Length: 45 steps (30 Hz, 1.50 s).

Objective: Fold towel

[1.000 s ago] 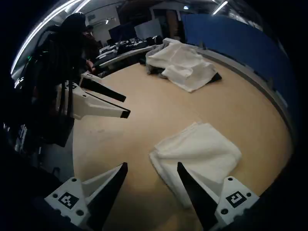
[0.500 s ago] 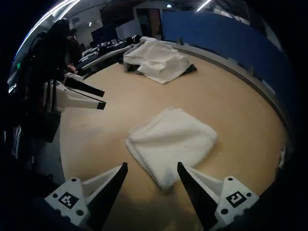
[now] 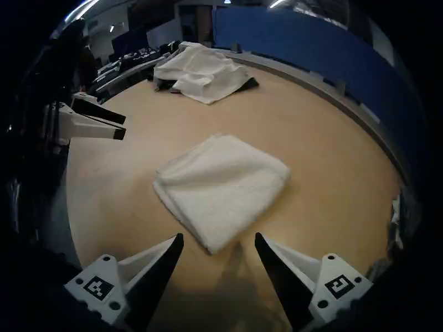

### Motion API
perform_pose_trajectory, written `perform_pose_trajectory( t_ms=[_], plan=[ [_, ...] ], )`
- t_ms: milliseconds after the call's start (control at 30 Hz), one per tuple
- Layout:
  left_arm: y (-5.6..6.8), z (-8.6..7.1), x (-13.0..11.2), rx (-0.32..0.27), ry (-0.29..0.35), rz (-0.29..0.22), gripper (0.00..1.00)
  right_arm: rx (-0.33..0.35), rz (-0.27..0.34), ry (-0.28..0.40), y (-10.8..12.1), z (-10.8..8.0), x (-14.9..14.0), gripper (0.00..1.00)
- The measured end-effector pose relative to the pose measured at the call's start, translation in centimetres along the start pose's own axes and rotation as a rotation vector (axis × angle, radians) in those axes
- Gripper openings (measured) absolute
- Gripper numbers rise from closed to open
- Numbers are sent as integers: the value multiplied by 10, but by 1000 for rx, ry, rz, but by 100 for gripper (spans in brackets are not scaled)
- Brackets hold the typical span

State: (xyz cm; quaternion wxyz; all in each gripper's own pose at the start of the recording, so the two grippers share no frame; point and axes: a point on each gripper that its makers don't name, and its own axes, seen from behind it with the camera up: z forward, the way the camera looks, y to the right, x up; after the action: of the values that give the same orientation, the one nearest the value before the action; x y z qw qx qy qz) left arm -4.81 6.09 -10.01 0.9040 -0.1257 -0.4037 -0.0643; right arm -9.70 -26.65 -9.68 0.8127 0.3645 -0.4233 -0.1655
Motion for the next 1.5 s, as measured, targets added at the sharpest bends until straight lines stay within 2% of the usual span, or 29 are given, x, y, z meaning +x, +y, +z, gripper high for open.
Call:
perform_pose_trajectory(
  t_ms=[133, 233, 467, 600, 667, 1133, 1267, 1500],
  plan=[
    [1, 0, 0, 0, 0, 4, 93, -6, 11, -11, 0, 2, -5, 100],
    [1, 1, 0, 1, 0, 5, 93, -5, 23, -23, -1, 5, -10, 94],
    [1, 2, 0, 0, 1, -2, 93, -9, 55, -52, -1, 12, -19, 60],
    [1, 3, 0, -2, 2, -6, 93, 2, 73, -60, -3, 14, -22, 37],
    [0, 4, -1, -1, 2, -5, 93, 6, 80, -61, -4, 14, -22, 31],
    [1, 5, -1, -2, 0, -5, 93, 19, 70, -85, -11, 21, -27, 30],
    [1, 5, -1, -3, 0, -6, 93, 11, 78, -80, -10, 23, -26, 19],
    [1, 6, 0, -1, 0, -5, 93, 17, 95, -72, -10, 24, -24, 10]
  ],
)
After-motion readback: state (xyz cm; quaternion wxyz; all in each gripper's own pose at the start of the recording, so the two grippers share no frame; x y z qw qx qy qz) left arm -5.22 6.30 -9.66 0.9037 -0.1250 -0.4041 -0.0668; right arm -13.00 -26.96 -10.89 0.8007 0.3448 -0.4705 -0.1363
